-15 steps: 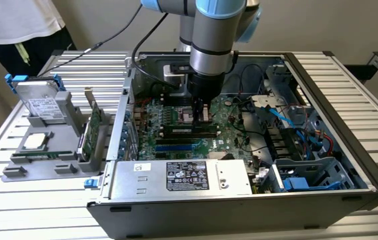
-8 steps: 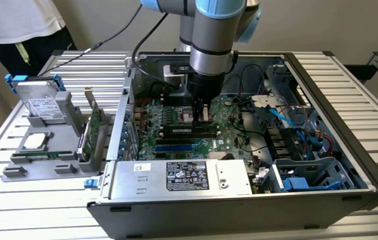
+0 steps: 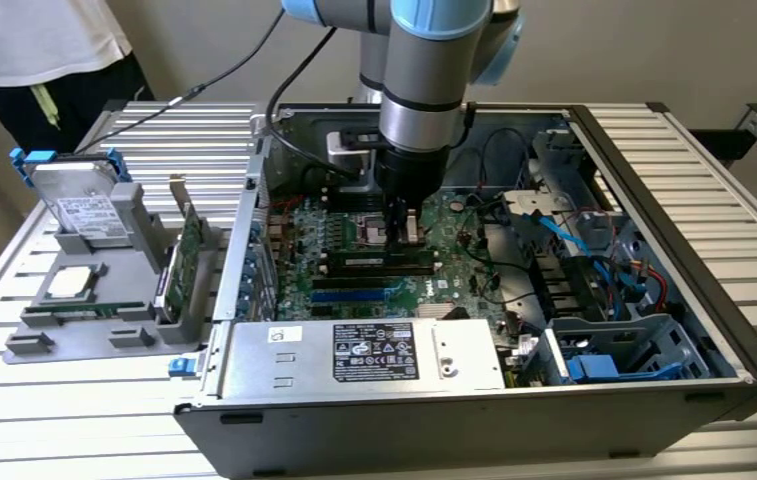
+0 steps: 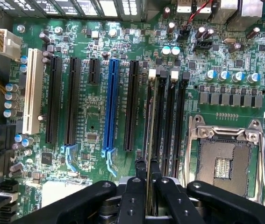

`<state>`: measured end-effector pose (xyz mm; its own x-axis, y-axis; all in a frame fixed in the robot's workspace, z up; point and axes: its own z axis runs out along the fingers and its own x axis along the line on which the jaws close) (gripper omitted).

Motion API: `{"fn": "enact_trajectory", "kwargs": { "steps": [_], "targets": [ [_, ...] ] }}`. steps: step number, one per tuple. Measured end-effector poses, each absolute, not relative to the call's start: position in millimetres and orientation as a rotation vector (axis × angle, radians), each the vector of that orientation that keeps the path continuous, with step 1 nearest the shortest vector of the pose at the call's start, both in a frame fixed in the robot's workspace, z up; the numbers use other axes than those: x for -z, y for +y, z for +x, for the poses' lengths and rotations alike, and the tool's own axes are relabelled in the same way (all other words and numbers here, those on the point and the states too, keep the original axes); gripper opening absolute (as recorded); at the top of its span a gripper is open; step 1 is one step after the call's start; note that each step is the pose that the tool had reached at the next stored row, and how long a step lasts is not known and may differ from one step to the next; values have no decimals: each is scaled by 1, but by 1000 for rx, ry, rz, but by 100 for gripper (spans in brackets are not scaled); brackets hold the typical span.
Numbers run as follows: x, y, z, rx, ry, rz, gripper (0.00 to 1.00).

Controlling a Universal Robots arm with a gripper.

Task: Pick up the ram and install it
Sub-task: 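Insert the ram into the slot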

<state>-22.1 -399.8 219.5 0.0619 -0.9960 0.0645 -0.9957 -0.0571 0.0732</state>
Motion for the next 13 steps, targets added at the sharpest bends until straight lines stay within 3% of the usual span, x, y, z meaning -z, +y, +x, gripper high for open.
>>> {"fn": "enact_trajectory", "kwargs": {
  "steps": [13],
  "targets": [
    [-219,-399,-22,-1,-2076,2221,13]
  ]
}}
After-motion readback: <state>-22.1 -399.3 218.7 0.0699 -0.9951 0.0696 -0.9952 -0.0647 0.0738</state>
